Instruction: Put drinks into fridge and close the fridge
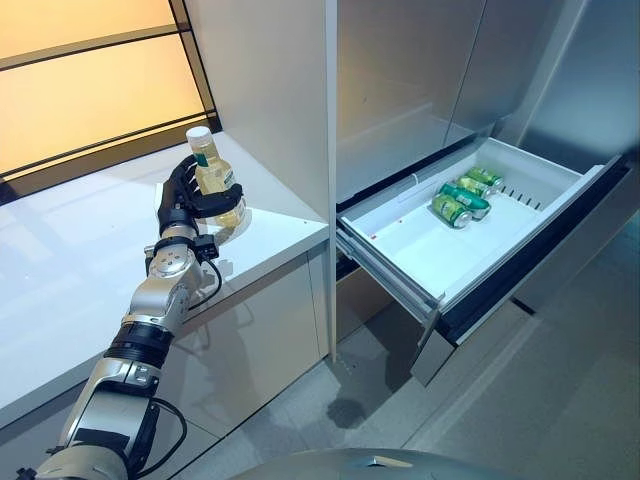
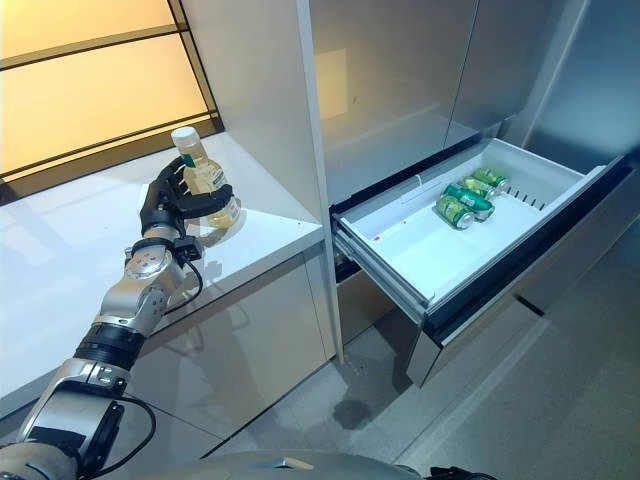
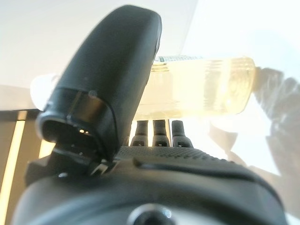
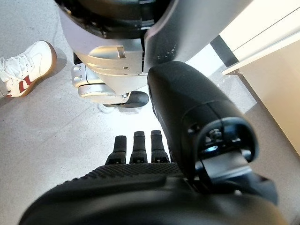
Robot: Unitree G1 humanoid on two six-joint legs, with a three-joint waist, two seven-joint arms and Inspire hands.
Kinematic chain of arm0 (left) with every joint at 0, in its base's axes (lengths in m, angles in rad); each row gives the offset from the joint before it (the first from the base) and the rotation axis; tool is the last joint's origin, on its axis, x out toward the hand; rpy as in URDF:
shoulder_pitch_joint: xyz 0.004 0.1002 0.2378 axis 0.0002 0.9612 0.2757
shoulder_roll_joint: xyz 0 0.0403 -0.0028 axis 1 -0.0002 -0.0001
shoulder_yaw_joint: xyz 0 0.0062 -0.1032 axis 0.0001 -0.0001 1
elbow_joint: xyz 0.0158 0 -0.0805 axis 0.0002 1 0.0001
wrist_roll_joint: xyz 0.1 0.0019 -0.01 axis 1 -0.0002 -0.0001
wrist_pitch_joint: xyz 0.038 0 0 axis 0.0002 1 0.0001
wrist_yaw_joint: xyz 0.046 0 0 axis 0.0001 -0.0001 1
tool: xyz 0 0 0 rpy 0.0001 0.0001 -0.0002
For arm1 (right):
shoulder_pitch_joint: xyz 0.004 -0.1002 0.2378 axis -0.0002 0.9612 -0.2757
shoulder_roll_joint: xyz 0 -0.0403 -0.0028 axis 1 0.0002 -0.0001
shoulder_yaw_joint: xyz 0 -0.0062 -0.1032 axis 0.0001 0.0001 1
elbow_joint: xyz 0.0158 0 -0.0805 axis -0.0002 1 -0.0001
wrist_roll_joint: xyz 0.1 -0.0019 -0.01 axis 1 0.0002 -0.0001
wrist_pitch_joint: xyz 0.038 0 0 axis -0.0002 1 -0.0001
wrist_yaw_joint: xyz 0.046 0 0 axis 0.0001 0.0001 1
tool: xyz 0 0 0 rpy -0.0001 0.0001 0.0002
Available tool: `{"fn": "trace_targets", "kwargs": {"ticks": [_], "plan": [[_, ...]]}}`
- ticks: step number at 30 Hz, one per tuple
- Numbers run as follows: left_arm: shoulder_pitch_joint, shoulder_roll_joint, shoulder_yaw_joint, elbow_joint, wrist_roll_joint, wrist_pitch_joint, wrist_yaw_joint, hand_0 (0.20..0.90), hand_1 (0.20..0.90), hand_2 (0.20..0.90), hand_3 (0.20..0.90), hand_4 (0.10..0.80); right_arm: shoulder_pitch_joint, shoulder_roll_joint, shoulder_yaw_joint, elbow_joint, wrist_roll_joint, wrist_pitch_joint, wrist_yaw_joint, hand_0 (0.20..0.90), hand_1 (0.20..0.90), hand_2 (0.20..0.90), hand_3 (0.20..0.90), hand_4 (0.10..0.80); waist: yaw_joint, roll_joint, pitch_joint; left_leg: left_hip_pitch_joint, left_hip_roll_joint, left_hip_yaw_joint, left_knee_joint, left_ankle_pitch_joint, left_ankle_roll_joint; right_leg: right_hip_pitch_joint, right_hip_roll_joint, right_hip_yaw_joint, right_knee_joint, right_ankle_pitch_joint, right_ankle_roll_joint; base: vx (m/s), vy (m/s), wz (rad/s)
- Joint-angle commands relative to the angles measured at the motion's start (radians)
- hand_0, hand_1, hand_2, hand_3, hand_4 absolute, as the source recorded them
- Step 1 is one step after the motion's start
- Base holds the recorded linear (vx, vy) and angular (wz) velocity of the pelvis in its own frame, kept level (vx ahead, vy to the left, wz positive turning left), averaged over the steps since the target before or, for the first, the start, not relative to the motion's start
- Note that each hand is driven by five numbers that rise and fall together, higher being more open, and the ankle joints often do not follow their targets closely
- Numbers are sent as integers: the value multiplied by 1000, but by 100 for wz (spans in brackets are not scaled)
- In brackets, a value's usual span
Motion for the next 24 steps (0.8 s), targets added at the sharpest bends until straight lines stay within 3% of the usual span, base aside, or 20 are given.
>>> {"fn": "trace_targets", "kwargs": {"ticks": [1,15,16,18,20,21,22,23,24], "plan": [[-257,24,7,60,-20,-93,11,900,900,900,900,800,-23,14,48,21,-17,-3,34,900,900,900,900,800,6,1,-35,23,-43,-4,8,-129,27,-61,-10,16,33,7,80,20,-6,-4],[-293,9,13,117,-85,-113,17,900,900,900,900,800,-21,13,53,25,-25,-5,35,900,900,900,900,800,-6,1,-41,25,-42,5,10,-133,27,-65,-8,29,35,6,81,9,-2,-4],[-294,8,15,117,-86,-120,23,782,782,782,763,663,-20,13,53,26,-25,-6,36,900,900,900,900,800,-7,0,-41,25,-42,6,11,-133,27,-65,-8,30,35,6,81,0,0,0],[-295,6,18,120,-90,-140,28,761,761,761,738,638,-19,11,53,28,-26,-7,39,900,900,900,900,800,-8,0,-42,25,-42,5,10,-134,27,-66,-7,31,36,6,81,0,0,0],[-298,3,22,116,-89,-154,41,580,580,580,527,427,-18,11,54,27,-25,-8,39,900,900,900,900,800,-8,-2,-43,25,-41,6,11,-134,27,-66,-7,31,37,6,80,0,0,0],[-300,1,24,117,-86,-164,43,554,554,554,496,396,-17,12,55,28,-25,-8,38,900,900,900,900,800,-8,-2,-43,25,-41,6,12,-134,27,-66,-8,31,37,6,80,0,0,0],[-301,0,26,117,-85,-172,44,439,439,439,362,262,-17,12,56,29,-25,-9,39,900,900,900,900,800,-9,-3,-44,25,-41,6,12,-134,27,-66,-7,31,37,6,80,0,0,0],[-302,-1,27,114,-84,-176,49,392,392,392,307,207,-16,11,57,29,-25,-12,40,900,900,900,900,800,-9,-3,-44,24,-41,6,12,-134,27,-67,-7,32,37,6,80,0,0,0],[-302,-2,27,111,-85,-184,51,300,300,300,200,100,-15,11,58,29,-25,-12,40,900,900,900,900,800,-9,-3,-44,25,-41,5,12,-134,27,-67,-7,32,37,6,80,19,3,-3]]}}
